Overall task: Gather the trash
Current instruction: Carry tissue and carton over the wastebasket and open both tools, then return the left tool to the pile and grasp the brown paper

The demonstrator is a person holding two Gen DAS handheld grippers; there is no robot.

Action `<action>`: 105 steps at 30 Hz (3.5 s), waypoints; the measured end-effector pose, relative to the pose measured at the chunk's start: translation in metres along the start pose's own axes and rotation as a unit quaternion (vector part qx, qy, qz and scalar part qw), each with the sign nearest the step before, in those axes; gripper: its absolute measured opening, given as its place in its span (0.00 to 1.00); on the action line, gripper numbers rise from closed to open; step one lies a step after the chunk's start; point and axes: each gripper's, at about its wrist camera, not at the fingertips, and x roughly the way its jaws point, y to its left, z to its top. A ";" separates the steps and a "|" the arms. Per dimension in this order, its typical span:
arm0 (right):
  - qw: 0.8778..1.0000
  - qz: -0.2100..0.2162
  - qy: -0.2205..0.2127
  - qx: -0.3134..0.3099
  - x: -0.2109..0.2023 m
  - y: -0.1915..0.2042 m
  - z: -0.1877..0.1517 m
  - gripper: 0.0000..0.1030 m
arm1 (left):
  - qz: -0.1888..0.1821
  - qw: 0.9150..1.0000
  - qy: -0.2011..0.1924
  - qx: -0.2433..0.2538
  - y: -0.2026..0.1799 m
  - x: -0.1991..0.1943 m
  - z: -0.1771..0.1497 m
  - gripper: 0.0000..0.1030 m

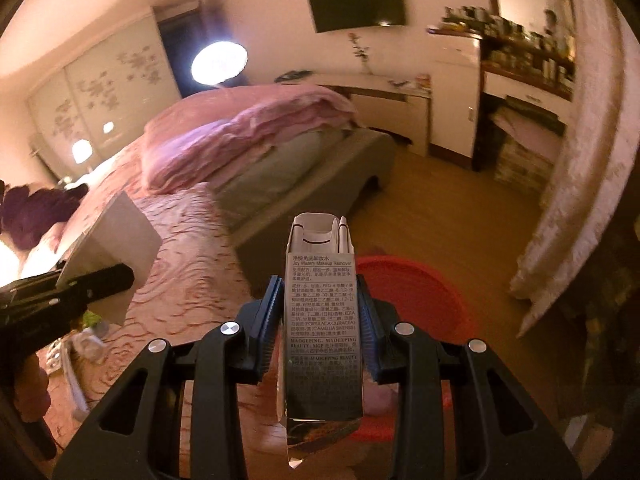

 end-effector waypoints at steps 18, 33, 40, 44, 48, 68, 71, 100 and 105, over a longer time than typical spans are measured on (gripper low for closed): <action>0.996 -0.036 0.054 0.060 0.042 -0.059 -0.027 0.35 | -0.044 0.993 0.099 0.048 -0.049 0.101 -0.005 0.08; 0.994 -0.049 0.059 0.082 0.046 -0.065 -0.031 0.52 | -0.034 0.993 0.099 0.055 -0.051 0.100 -0.006 0.58; 0.993 -0.054 0.045 0.090 0.031 -0.061 -0.030 0.65 | -0.009 0.996 0.074 0.047 -0.042 0.078 -0.003 0.68; 0.994 -0.060 0.033 0.080 0.023 -0.052 -0.030 0.72 | 0.000 0.997 0.063 0.040 -0.036 0.066 -0.005 0.70; 0.996 -0.055 0.027 0.067 0.017 -0.041 -0.031 0.72 | 0.010 0.998 0.048 0.034 -0.031 0.050 -0.007 0.70; 0.998 0.045 0.042 -0.016 0.017 0.057 -0.039 0.72 | 0.073 0.996 -0.007 -0.048 0.042 -0.033 -0.029 0.72; 0.997 0.058 0.050 -0.027 0.021 0.069 -0.043 0.72 | 0.096 0.993 -0.013 -0.067 0.063 -0.048 -0.037 0.72; 0.992 0.081 0.076 -0.065 0.032 0.110 -0.040 0.72 | 0.198 0.956 0.027 -0.214 0.229 -0.075 -0.095 0.68; 0.991 0.080 0.082 -0.069 0.035 0.113 -0.041 0.72 | 0.194 0.958 0.017 -0.212 0.231 -0.078 -0.099 0.60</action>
